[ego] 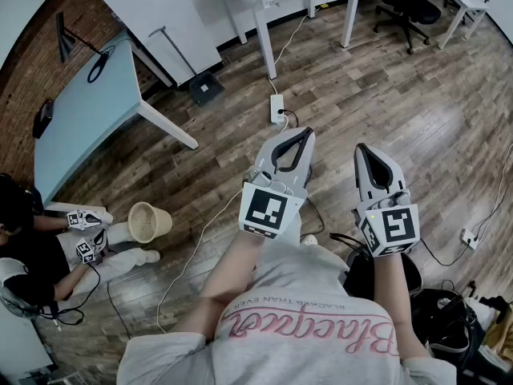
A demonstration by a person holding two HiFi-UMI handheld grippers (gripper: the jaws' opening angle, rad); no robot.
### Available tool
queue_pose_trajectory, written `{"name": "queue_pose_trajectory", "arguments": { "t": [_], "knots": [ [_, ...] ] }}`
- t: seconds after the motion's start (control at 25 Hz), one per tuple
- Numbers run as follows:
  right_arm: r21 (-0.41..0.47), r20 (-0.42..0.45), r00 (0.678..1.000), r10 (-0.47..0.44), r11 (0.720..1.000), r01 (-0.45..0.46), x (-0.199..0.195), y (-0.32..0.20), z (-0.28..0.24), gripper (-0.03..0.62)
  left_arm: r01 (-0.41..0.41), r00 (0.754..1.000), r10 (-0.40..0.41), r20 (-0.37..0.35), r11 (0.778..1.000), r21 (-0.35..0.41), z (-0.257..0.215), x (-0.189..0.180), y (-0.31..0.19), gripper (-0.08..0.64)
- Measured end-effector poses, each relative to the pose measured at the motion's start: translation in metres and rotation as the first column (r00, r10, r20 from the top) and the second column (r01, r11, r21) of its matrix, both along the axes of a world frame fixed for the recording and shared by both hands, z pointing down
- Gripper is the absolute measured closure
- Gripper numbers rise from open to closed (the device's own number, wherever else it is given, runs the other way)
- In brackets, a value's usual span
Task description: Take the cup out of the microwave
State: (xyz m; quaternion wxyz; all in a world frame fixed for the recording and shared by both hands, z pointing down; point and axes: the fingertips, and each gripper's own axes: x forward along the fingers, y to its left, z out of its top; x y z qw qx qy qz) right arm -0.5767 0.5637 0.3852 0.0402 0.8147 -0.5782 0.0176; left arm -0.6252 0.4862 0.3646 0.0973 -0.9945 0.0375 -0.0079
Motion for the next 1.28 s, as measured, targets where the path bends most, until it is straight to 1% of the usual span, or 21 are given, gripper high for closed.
{"name": "queue_pose_trajectory", "arguments": {
  "t": [0.12, 0.24, 0.48, 0.8, 0.96, 1.08, 1.28],
  "knots": [
    [0.009, -0.005, 1.000, -0.003, 1.000, 0.003, -0.001, -0.007, -0.006, 0.581, -0.011, 1.000, 0.011, 0.006, 1.000, -0.020, -0.003, 0.003, -0.002, 0.554],
    [0.003, -0.029, 1.000, -0.009, 1.000, 0.009, 0.003, -0.014, -0.012, 0.581, -0.018, 1.000, 0.018, 0.008, 0.999, -0.035, -0.006, 0.011, -0.007, 0.554],
    [0.012, -0.044, 0.999, -0.004, 1.000, 0.004, 0.037, -0.034, -0.020, 0.581, -0.042, 0.999, 0.041, -0.013, 0.998, -0.049, -0.013, 0.051, -0.025, 0.554],
    [0.004, -0.074, 0.997, 0.029, 1.000, -0.028, 0.095, -0.091, -0.030, 0.581, -0.088, 0.996, 0.086, -0.037, 0.995, -0.056, -0.022, 0.120, -0.078, 0.554],
    [0.008, -0.071, 0.997, 0.040, 0.999, -0.040, 0.120, -0.122, -0.037, 0.581, -0.109, 0.993, 0.107, -0.044, 0.992, -0.061, -0.028, 0.148, -0.105, 0.554],
    [0.009, -0.075, 0.996, 0.037, 0.999, -0.037, 0.132, -0.142, -0.039, 0.581, -0.119, 0.992, 0.116, -0.049, 0.991, -0.057, -0.031, 0.163, -0.121, 0.554],
    [0.001, -0.068, 0.997, 0.032, 0.999, -0.032, 0.145, -0.180, -0.038, 0.581, -0.109, 0.993, 0.106, -0.045, 0.991, -0.073, -0.028, 0.178, -0.161, 0.554]
  ]
}}
